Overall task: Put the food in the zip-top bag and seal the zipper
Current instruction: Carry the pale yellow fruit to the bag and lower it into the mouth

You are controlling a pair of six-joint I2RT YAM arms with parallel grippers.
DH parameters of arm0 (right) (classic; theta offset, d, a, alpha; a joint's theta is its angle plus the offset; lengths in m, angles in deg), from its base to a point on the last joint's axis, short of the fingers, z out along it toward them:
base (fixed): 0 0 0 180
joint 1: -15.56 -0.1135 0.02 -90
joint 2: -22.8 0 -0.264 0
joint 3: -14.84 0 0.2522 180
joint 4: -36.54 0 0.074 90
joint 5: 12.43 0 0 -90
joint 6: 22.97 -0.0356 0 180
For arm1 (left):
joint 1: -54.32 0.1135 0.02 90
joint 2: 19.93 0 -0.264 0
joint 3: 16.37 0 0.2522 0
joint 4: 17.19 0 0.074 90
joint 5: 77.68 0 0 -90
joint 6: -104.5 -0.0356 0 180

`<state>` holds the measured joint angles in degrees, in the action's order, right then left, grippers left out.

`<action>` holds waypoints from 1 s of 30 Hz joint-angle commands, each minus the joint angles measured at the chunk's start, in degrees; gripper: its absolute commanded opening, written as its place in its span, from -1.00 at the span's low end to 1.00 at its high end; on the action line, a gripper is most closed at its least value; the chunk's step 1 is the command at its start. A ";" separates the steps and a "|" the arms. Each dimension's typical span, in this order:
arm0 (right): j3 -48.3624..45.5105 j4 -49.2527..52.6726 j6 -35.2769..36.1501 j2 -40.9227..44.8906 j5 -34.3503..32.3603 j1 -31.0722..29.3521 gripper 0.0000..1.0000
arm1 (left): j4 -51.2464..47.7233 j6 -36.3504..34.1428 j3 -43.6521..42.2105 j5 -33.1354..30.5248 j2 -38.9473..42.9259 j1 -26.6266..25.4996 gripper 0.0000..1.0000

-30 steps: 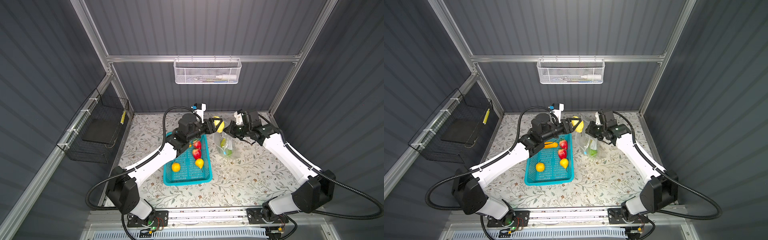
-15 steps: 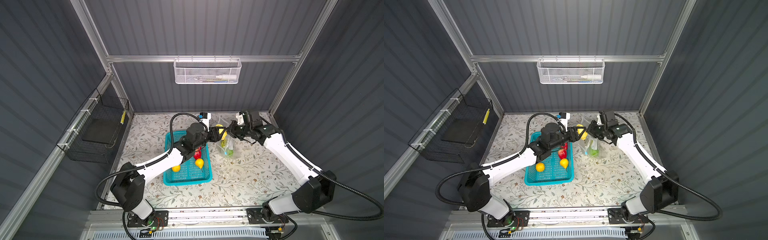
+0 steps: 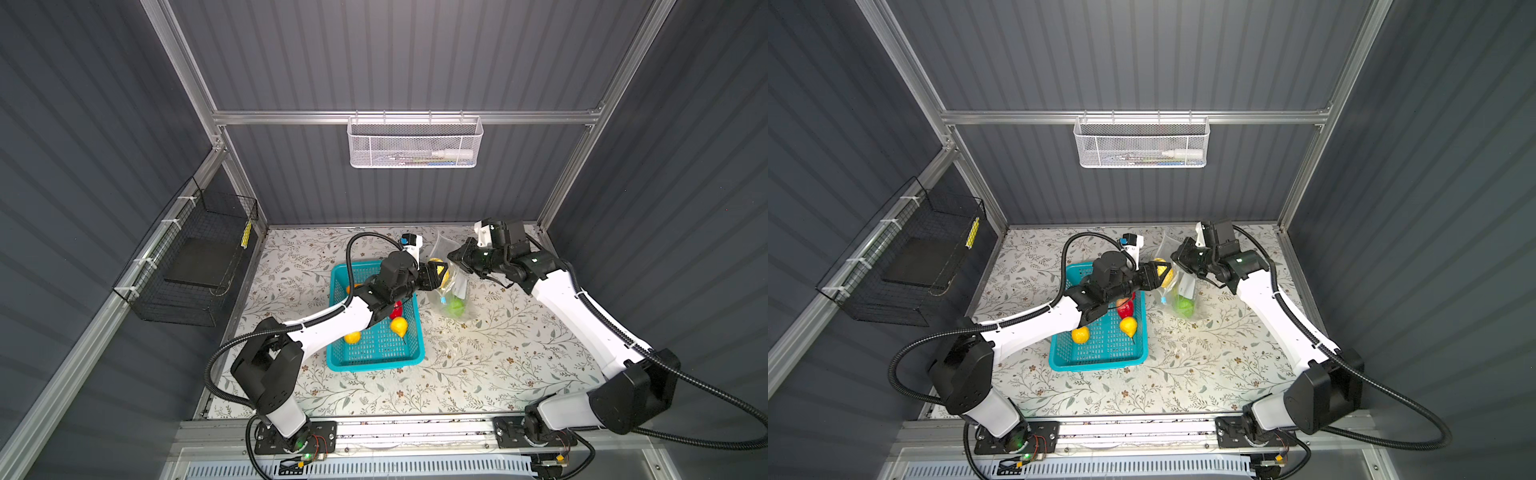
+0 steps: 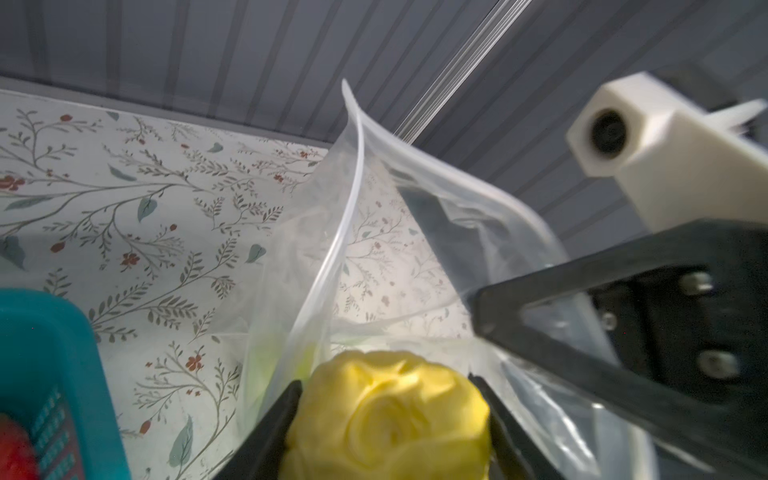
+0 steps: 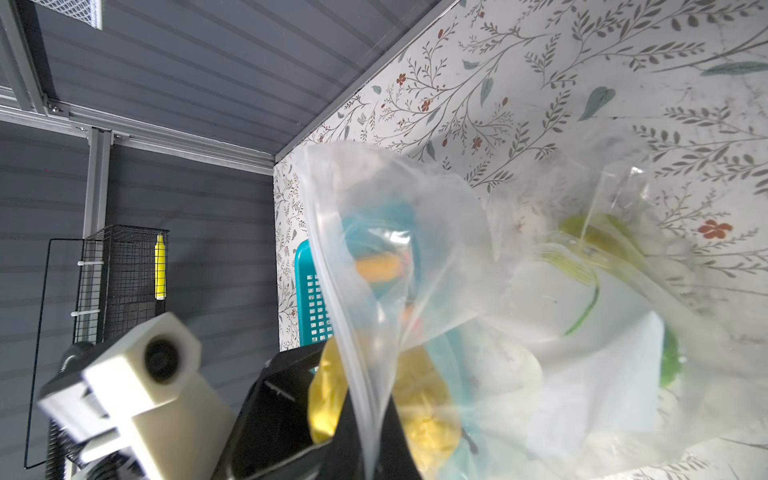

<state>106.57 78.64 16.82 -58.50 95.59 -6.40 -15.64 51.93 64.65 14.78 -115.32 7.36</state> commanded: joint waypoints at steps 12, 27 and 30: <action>-0.77 -0.06 2.26 0.55 -0.27 0.07 -1.00 | -12.59 -2.10 8.30 0.12 -1.16 -0.35 0.66; -0.98 0.02 4.25 0.09 0.11 0.17 -1.00 | -27.09 -5.97 8.98 -5.11 6.51 0.21 0.80; -0.96 -0.05 4.41 0.04 0.33 0.17 -1.00 | -28.77 -5.11 9.07 -4.17 5.13 0.33 0.73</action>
<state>106.12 78.66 20.07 -58.46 95.39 -6.38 -39.86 47.21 72.70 10.76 -109.01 7.44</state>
